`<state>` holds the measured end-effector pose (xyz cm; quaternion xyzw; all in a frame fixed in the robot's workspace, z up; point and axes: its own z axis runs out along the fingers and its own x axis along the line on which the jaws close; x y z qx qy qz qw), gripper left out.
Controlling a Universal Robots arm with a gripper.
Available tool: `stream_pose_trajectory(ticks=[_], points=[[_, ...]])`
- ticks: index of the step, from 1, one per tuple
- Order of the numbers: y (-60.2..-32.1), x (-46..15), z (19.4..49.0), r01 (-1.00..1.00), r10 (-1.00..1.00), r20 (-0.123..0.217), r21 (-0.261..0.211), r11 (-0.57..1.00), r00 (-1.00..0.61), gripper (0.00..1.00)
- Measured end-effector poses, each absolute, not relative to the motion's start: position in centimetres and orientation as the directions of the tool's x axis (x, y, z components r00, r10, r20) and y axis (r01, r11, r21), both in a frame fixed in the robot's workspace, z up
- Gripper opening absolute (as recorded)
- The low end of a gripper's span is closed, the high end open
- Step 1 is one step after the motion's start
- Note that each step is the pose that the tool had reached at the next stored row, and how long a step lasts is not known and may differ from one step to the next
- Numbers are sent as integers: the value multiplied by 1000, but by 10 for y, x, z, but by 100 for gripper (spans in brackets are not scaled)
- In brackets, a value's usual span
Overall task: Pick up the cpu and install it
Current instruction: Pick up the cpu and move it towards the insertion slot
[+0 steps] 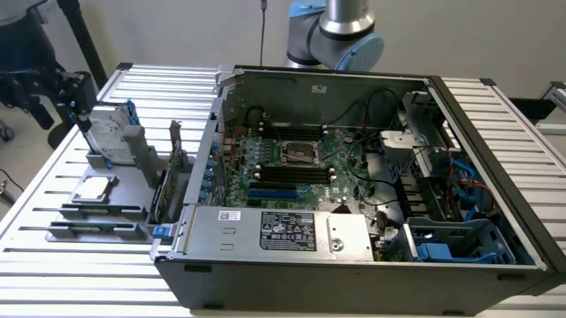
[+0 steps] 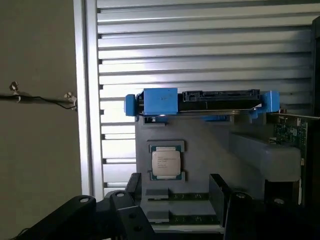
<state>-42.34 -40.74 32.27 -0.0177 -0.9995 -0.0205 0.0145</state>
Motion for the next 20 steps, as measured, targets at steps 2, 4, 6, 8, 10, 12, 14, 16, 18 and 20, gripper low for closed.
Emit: stream_pose_trajectory(ticks=[2, 4, 6, 8, 10, 12, 14, 16, 18, 20], points=[[-409, -424, 319, 31, 30, 33, 40, 999, -999, 65], [-409, -426, 316, 26, 25, 35, 40, 999, -999, 65], [-410, -427, 312, 21, 20, 36, 40, 999, -999, 65], [-411, -428, 308, 14, 12, 36, 40, 999, -999, 65], [-411, -429, 305, 5, 4, 36, 40, 999, -999, 65], [-411, -430, 301, -8, -9, 36, 40, 999, -999, 65], [-411, -430, 297, -22, -23, 36, 40, 999, -999, 65], [-411, -431, 294, -37, -39, 36, 40, 998, -999, 65], [-411, -431, 290, -55, -56, 36, 40, 998, -998, 65], [-411, -431, 286, -71, -72, 36, 40, 997, -997, 65]])
